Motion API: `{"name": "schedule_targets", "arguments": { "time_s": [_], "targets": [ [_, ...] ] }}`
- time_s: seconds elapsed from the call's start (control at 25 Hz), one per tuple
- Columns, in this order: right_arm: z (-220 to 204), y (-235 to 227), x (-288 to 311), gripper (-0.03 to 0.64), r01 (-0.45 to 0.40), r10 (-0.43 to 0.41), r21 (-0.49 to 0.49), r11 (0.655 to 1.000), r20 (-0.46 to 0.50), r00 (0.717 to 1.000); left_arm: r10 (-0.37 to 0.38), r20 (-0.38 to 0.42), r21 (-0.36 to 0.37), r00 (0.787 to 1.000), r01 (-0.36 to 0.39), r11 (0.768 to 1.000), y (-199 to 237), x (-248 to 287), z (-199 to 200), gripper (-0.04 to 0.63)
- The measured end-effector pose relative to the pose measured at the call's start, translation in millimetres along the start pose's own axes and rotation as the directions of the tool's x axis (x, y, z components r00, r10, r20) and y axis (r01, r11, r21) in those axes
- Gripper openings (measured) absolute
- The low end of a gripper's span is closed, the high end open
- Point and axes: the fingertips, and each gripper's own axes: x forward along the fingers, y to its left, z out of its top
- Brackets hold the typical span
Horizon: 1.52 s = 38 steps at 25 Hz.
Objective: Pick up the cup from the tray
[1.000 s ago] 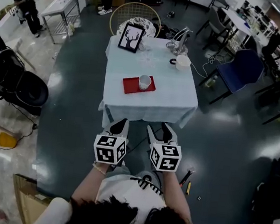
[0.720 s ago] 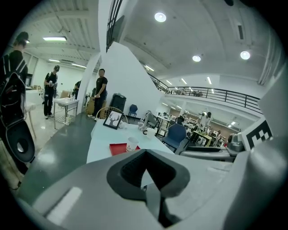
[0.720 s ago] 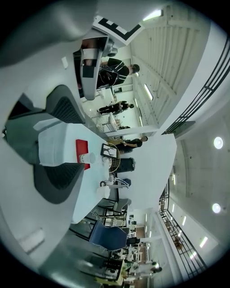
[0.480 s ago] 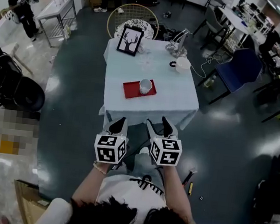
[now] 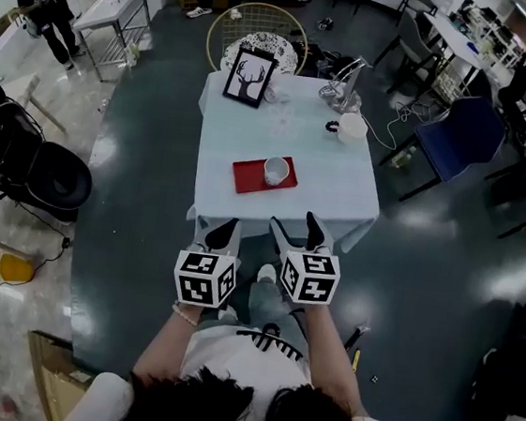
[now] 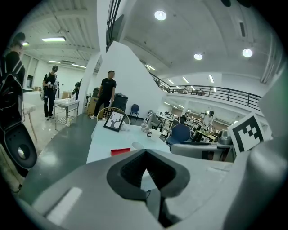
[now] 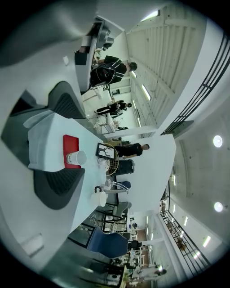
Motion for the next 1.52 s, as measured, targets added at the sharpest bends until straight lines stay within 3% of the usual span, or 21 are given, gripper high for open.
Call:
{"name": "schedule_targets", "arguments": {
  "time_s": [0.56,0.8,1.24,1.52],
  "targets": [
    [13.7,-32.0,111.7,0.380,-0.125,0.117,-0.058,0.990,-0.121,0.986,0.118,-0.057,-0.098,0.991,-0.123,0.988,42.1,67.1,16.3,0.002],
    [-4.6,-33.2,153.1,0.428,-0.193,0.181,-0.035,0.981,-0.222,0.958,0.138,-0.104,-0.136,0.985,-0.152,0.979,54.1,95.3,16.8,0.002],
    [-27.9,-52.0,213.4,0.430,-0.208,0.178,-0.060,0.976,-0.323,0.930,0.171,-0.139,-0.138,0.975,-0.190,0.972,65.1,139.1,20.9,0.002],
    [-51.4,-52.4,234.1,0.428,-0.233,0.193,-0.053,0.971,-0.403,0.895,0.190,-0.144,-0.146,0.971,-0.210,0.967,63.3,151.0,20.2,0.002]
  ]
}}
